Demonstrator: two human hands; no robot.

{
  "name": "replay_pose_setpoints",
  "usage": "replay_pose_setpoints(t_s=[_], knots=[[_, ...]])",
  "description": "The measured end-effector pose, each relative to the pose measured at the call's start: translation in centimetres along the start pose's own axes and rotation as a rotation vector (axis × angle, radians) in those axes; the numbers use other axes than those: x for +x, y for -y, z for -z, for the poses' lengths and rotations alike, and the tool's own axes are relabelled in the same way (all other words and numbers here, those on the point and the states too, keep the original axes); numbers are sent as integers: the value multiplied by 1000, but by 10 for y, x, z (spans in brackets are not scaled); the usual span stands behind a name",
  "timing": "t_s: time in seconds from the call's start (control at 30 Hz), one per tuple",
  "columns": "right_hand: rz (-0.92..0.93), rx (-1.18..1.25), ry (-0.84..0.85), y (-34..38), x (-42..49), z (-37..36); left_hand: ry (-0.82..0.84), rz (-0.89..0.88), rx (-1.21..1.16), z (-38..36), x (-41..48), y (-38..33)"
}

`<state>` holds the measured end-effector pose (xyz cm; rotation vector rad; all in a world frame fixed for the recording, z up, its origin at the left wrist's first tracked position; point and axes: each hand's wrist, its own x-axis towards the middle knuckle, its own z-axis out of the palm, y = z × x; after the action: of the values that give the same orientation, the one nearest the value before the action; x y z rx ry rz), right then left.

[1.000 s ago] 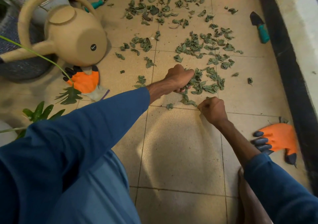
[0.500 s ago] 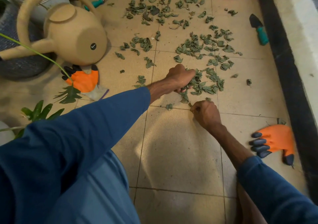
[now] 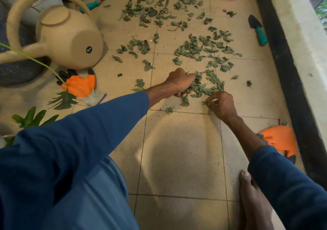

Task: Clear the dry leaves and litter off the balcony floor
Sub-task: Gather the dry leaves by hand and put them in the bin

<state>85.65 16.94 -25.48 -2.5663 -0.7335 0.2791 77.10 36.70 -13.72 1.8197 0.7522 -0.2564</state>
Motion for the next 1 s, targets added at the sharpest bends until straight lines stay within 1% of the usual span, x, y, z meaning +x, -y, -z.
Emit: replay_pose_setpoints(t_s=[0.1,0.27,0.37,0.43,0.53,0.6,0.7,0.8,0.87,1.0], knots=[[-44,-105,20,0,2,-13,-1,1,-4,0,-1,-3],[-57,-132,-10,14,-18,-20,-7,-6,-12,4,-1,-4],[-27,-37,9,28,-26,-20,8,-6,-12,5,-2,-1],[2,74,14,40,-25,-20,6,-5,-9,6,-2,0],[-57,244,22,61,-17,-18,-18,-2,1,10,-2,0],[-98,314,32,74,-9,-18,-29,0,4,12,-3,-1],[-124,295,39,86,0,-23,-44,0,1,16,-2,-1],[-193,208,109,88,-2,-37,-48,-8,5,18,-2,-1],[-229,169,117,88,-7,-44,-49,-10,12,18,-2,-1],[-234,205,120,84,-24,-44,-35,-8,2,19,-3,-1]])
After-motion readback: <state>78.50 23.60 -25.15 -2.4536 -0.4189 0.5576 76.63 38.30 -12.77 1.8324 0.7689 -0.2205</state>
